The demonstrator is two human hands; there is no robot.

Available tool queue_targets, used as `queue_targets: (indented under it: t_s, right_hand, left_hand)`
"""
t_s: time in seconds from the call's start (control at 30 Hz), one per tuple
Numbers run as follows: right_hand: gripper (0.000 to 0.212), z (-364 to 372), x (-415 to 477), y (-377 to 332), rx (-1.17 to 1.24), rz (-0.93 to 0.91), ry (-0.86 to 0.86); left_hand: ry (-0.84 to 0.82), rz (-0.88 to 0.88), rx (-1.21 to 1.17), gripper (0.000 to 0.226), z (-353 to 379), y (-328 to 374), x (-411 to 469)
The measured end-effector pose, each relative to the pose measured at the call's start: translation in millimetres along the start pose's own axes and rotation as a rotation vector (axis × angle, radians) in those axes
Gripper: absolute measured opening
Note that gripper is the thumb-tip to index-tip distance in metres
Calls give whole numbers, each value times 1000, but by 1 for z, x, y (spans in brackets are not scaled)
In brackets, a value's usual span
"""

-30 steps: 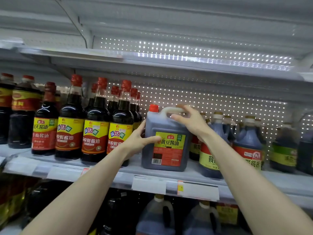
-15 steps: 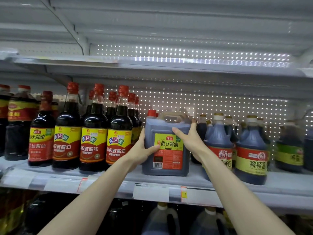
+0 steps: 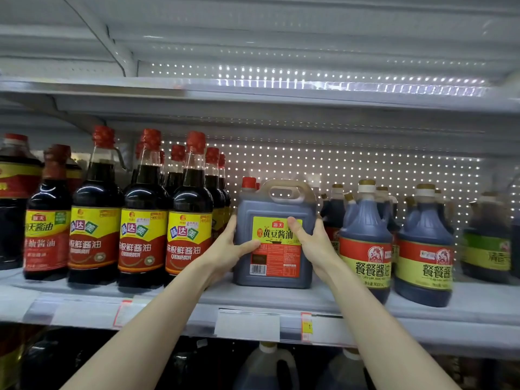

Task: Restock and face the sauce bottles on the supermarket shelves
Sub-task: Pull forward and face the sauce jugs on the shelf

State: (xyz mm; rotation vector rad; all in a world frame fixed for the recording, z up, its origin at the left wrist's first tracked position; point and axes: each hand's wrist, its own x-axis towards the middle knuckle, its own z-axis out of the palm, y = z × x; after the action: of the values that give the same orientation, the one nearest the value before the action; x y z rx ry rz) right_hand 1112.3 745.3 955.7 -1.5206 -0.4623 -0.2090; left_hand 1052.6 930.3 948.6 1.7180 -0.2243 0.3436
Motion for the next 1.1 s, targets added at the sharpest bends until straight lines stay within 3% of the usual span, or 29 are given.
queue_targets:
  t_s: [0.33, 0.5, 0.87, 1.1]
  right_hand:
    - [70, 0, 13, 5, -5, 3, 14]
    - [64, 0, 19, 7, -4, 22, 24]
    - [77, 1, 34, 11, -39, 61, 52]
    - [70, 0, 40, 13, -44, 70, 61]
  left_hand:
    - [32, -29, -33, 62, 3, -8, 16]
    - [63, -28, -62, 70, 7, -13, 25]
    - [109, 10, -40, 74, 14, -16, 34]
    - [127, 22, -6, 80, 15, -20, 40]
